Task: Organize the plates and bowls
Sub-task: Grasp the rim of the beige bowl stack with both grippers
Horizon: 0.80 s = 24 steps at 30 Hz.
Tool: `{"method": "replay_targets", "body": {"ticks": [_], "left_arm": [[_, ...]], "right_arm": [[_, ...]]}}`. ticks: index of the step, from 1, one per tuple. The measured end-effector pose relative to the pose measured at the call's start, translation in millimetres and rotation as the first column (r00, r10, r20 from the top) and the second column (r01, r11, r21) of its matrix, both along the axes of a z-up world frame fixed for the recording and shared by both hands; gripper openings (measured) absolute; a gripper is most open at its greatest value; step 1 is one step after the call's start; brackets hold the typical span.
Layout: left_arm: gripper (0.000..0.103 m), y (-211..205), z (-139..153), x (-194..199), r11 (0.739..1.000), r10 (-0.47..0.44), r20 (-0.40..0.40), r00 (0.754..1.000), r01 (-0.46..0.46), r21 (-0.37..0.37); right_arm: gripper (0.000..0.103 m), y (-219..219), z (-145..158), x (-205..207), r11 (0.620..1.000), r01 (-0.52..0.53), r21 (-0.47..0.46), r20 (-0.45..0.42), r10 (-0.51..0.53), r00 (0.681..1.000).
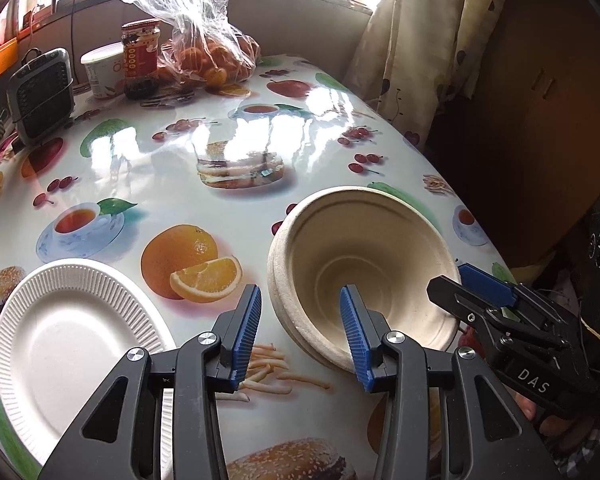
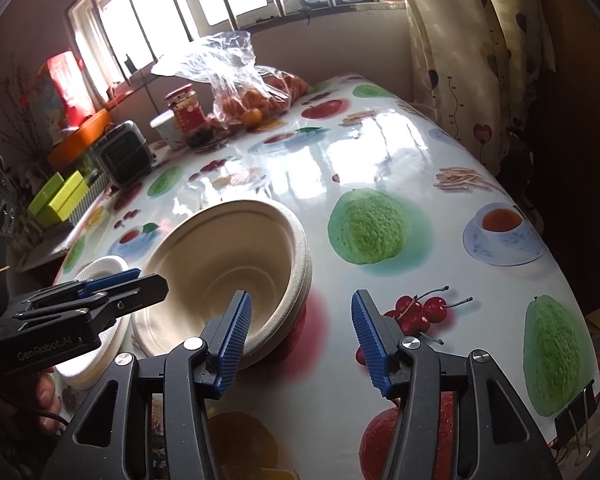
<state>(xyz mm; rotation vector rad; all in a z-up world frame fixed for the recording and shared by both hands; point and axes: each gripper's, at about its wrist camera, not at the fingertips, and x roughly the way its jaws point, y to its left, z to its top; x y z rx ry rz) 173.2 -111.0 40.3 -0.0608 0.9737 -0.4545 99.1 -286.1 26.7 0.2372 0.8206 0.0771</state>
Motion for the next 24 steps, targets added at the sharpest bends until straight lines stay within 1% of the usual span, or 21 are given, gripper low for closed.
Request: {"method": "replay_targets", "body": {"ticks": [5,8,12,18,20,24], "left_arm": [[0.042,1.0,-3.5,3.4,1.000,0.009,-0.024,1.000,-0.009,-0.015],[0.041,2.1,-4.3,5.2,1.000,0.013,-0.030,0.999,-0.014,-0.023],[0.033,0.7,-6.3,7.1,1.000,0.007,-0.040,0.999,-0.009,-0.025],[0.030,-1.0,-7.5,8.3,1.000,0.008,-0.041,0.999,-0.009,-0.022],[0.027,-1.3,-7.6,8.7,1.000,0.012,-0.040,0.999,-0.013,-0.015],[0.026,-1.4,-8.3,9.8,1.000,0.015,-0.040,0.999,-0.015,-0.010]], "right_arm": [[0.037,2.8,-2.0,2.3,1.000,-0.013,0.005,-0.009,0.013,1.000],[0.032,4.0,-2.5,2.8,1.000,-0.019,0.014,-0.009,0.019,1.000],[0.030,5.7,-3.9,3.4,1.000,-0.020,0.022,-0.016,0.020,1.000],[0.029,7.1,-3.8,3.5,1.000,-0.019,0.025,-0.015,0.020,1.000],[0.029,6.8,-3.8,3.7,1.000,-0.019,0.022,-0.016,0.020,1.000],[0.029,7.7,-3.6,3.3,1.000,-0.019,0.023,-0.015,0.019,1.000]]}}
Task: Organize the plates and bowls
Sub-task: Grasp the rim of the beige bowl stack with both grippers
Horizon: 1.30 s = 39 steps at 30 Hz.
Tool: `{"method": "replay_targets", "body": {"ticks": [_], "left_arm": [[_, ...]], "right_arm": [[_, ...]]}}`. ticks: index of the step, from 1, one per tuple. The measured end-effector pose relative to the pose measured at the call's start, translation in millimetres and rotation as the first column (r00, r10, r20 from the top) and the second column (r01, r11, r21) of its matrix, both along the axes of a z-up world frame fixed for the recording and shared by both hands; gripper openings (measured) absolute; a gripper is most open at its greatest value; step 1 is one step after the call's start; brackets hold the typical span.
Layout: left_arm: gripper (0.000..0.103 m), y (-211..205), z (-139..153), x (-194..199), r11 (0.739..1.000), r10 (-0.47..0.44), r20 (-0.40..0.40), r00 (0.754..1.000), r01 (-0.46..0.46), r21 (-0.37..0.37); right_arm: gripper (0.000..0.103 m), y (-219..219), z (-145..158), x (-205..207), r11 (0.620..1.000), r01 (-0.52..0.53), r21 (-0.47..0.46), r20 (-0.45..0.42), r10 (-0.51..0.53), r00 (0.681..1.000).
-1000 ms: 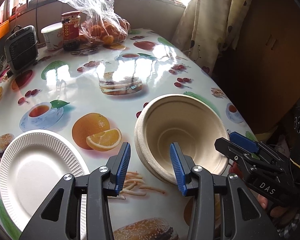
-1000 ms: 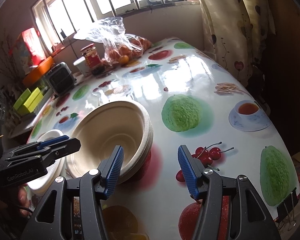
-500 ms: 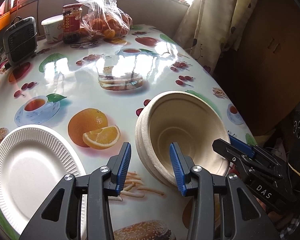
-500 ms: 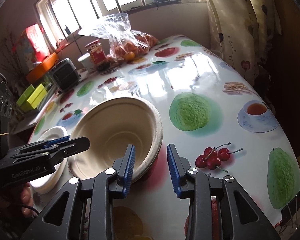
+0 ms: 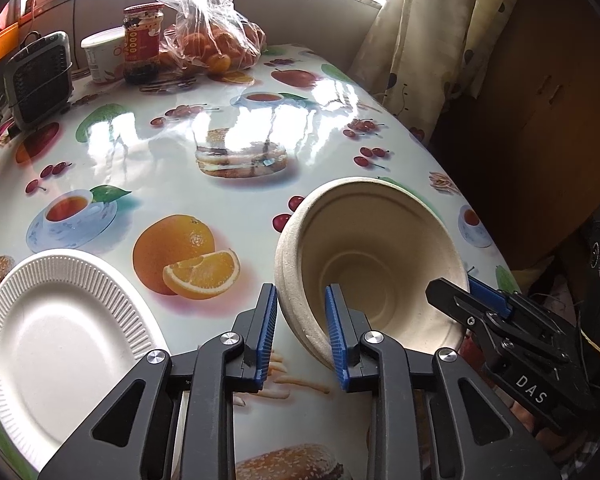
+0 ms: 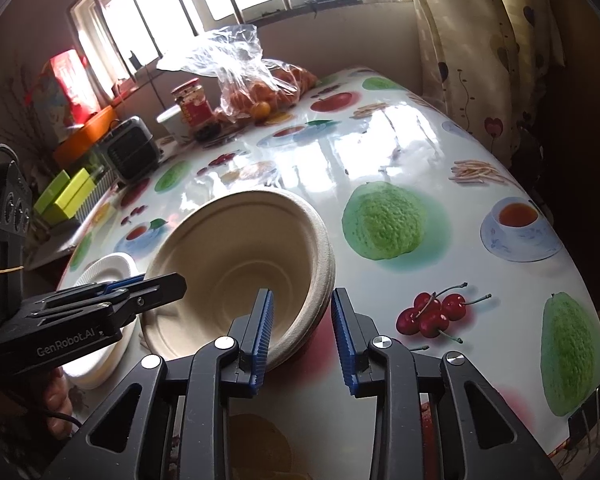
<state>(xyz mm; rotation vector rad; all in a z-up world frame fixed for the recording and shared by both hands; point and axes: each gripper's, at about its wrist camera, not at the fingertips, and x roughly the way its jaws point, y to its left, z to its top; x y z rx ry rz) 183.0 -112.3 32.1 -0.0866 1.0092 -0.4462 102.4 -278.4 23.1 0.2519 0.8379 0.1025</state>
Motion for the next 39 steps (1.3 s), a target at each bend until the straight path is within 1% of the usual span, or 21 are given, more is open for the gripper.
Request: {"method": "replay_targets", "body": {"ticks": [24,33,39], "left_arm": [[0.024,-0.2,-1.8,1.3,1.000,0.003,0.000,1.000,-0.003,0.001],[0.024,-0.7,0.6,1.1,1.000,0.003,0.006,1.000,-0.003,0.000],[0.024,-0.4,7.2,-3.9,1.000,0.004,0.021,1.000,-0.004,-0.003]], "right_arm": [[0.029,-4.3,0.4,2.2,1.000,0.012,0.006,-0.006,-0.012,1.000],[0.029,-3.9,2.4,-0.2,1.000,0.014,0.007,0.001,-0.014,1.000],[0.029,-3.2,9.3,-4.6,1.000,0.016,0.005,0.014,-0.016,1.000]]}}
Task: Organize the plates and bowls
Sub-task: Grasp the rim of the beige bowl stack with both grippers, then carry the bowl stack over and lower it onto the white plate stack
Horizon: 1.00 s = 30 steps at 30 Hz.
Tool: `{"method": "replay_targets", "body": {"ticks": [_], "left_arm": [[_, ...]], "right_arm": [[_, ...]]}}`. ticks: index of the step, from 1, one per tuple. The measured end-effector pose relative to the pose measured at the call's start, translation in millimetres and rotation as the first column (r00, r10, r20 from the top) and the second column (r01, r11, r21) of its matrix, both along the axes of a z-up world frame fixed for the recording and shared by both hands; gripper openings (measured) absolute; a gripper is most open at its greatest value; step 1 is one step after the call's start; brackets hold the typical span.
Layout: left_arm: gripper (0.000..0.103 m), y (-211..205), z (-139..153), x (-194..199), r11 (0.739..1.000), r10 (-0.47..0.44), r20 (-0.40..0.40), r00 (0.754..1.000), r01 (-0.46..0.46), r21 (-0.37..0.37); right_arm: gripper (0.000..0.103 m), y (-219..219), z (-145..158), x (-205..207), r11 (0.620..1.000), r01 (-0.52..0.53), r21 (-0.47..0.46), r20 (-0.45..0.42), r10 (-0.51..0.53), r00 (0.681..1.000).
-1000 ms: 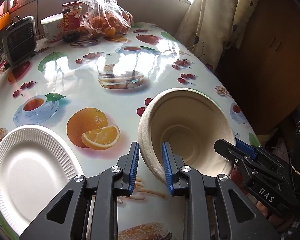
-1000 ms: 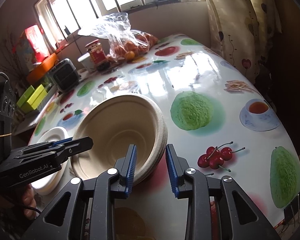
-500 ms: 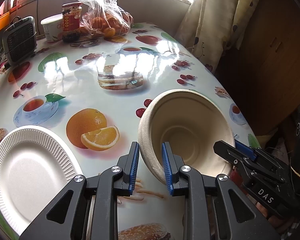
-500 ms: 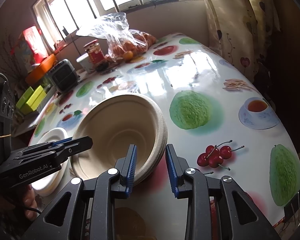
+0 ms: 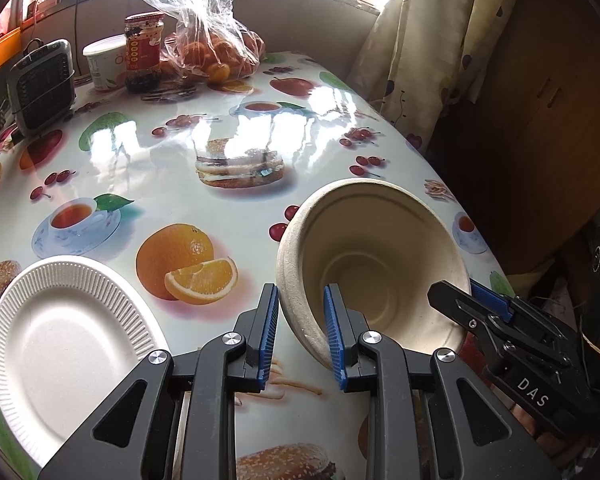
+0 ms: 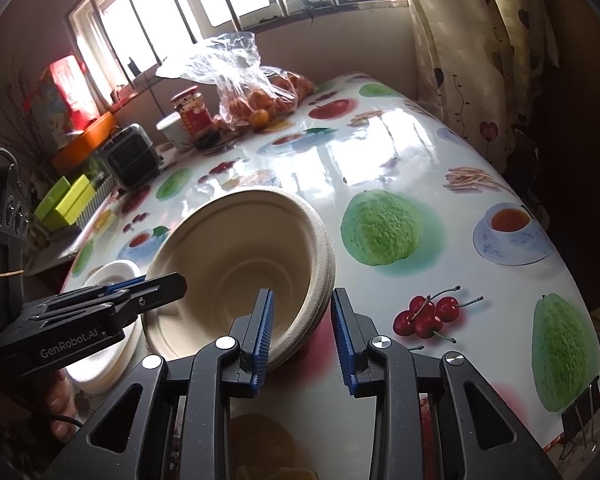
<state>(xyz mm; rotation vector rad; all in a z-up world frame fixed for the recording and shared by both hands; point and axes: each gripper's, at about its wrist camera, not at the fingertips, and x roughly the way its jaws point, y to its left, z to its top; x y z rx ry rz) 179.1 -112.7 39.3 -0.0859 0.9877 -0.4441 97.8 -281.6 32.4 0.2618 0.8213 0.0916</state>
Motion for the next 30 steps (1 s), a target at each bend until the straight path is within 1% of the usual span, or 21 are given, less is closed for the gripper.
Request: {"method": "replay_targets", "body": {"ticks": [18,30], "left_arm": [[0.025,6.1,20.6,-11.9,1.000,0.009,0.042,0.999,-0.008,-0.003],[0.024,21.2,33.9,-17.4,0.999,0.048,0.065,0.997,-0.047,-0.015]], "right_arm": [[0.028,4.8,21.3,-10.4,1.000,-0.009,0.006,0.038,0.009,0.999],[0.029,18.3,35.3,-8.8,0.999,-0.048,-0.001,0.059,0.048,0.997]]}}
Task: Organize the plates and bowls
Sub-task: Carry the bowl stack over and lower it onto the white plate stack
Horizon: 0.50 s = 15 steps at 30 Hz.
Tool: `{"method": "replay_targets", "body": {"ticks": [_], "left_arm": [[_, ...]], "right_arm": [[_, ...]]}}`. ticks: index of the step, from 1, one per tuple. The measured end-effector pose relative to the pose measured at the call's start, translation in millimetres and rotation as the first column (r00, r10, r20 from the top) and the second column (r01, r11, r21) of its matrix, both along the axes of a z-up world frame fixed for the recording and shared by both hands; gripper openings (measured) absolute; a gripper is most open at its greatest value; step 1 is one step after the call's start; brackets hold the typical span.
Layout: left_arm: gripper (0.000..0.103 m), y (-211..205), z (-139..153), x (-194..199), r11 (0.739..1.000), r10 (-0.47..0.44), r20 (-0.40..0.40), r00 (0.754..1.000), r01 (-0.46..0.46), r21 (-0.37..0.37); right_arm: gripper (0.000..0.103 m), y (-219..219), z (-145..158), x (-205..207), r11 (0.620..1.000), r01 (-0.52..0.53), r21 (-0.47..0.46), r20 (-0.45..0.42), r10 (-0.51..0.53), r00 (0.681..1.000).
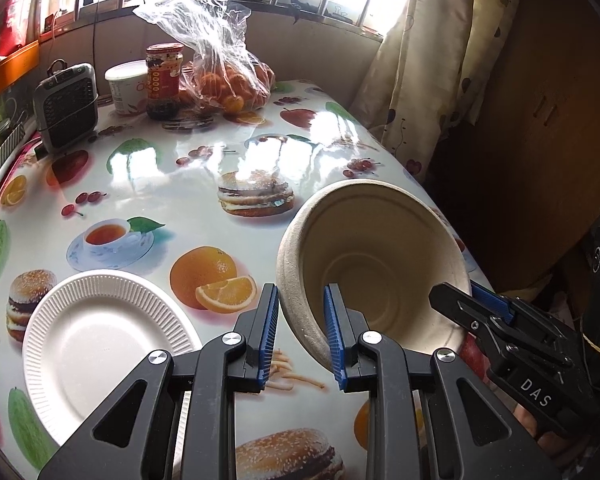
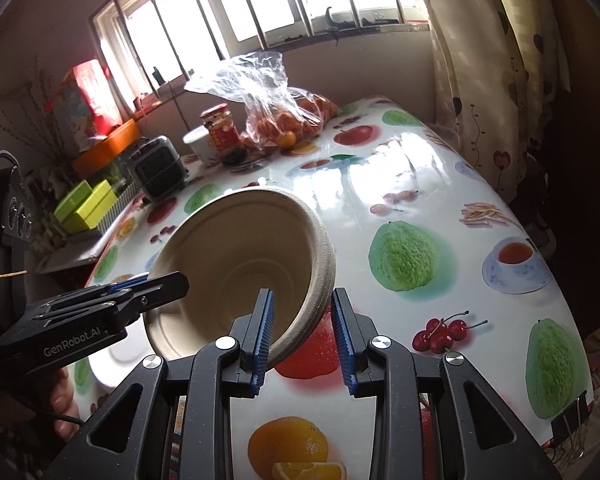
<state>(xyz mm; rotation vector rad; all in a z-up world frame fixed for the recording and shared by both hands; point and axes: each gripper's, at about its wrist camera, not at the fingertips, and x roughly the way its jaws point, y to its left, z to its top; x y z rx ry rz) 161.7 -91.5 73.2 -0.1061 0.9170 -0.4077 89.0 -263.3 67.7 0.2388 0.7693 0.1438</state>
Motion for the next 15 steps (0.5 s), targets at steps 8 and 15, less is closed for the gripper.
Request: {"method": "replay_targets", "body": {"ticks": [8,15], "left_arm": [[0.024,18.6,4.2,-2.8,0.999,0.042,0.007,0.999,-0.042,-0.005],[0.025,37.9,4.7,-5.0,0.996,0.084,0.010,0.996,-0.084,-0.005]], "right_arm": [[0.029,15.6,3.5,8.0,0.999,-0.043,0.000,0.001,0.043,0.999],[0.029,34.4,3.7,14.1,0.996,-0.087,-0.006,-0.002,0.087,0.996]]}}
